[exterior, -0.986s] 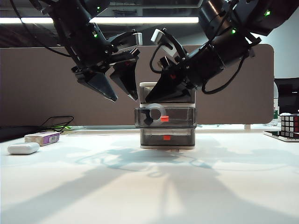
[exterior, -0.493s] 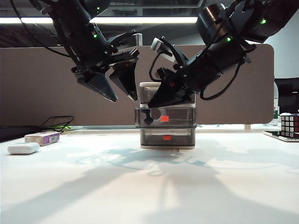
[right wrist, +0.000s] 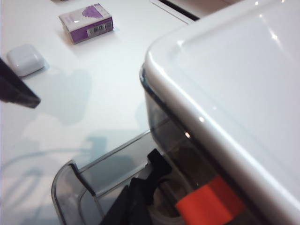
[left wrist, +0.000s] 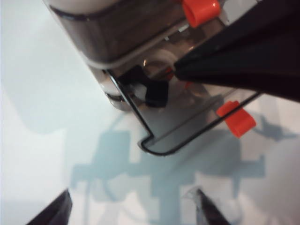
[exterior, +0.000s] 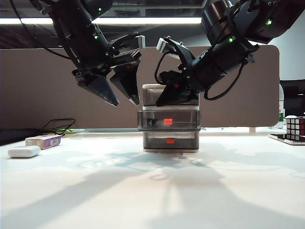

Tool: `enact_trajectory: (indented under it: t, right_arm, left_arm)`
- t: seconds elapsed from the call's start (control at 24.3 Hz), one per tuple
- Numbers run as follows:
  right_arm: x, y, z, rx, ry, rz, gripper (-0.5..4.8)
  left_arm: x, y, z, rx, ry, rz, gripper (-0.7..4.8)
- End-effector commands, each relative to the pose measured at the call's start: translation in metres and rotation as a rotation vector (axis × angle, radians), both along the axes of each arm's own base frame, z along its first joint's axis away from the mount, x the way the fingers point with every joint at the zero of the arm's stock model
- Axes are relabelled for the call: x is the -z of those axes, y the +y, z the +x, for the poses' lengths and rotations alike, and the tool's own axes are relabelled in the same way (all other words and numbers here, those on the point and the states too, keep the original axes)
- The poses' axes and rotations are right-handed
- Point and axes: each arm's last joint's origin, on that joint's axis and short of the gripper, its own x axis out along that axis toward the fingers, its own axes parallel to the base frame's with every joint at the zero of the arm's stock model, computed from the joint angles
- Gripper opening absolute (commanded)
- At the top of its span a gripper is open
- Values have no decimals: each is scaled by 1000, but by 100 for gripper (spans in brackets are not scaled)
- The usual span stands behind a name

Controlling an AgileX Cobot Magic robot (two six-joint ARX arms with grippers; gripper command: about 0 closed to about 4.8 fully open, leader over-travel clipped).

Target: Open the second layer of the drawer on the table, pick up the transparent tape on the table and put it in, and finally close the drawer.

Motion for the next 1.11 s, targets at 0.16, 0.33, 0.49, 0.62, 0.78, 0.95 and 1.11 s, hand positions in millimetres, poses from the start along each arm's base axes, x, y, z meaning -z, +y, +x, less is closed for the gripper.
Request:
enact_trajectory:
  t: [0.16,0.33,0.49,0.62,0.78,0.95,1.11]
  right_arm:
    - [-31,3,-8,-134,-41,115,-4]
    - [-54,2,-4,-116,-103,132,-4]
    - [-56,0,12,24,-125,72,-4]
    - [-48,-1,25,58,-116,57,-4]
    - [-41,-2,29,86,-110,38,-3]
    - [-38,-3,30,102,-110,14,-4]
    - [-38,-4,30,99,-108,5,-4]
  left_arm:
    - [-3,2,-13,129,84,-105,303]
    - [-1,1,-17,204,125,-175,276]
    - [2,-7,-15,236,46,-226,247]
    - [11,-13,-7,215,50,-251,205]
    - [35,-19,2,202,105,-234,205]
    - [58,-24,8,188,153,-198,205]
    - [70,-29,14,159,118,-167,205]
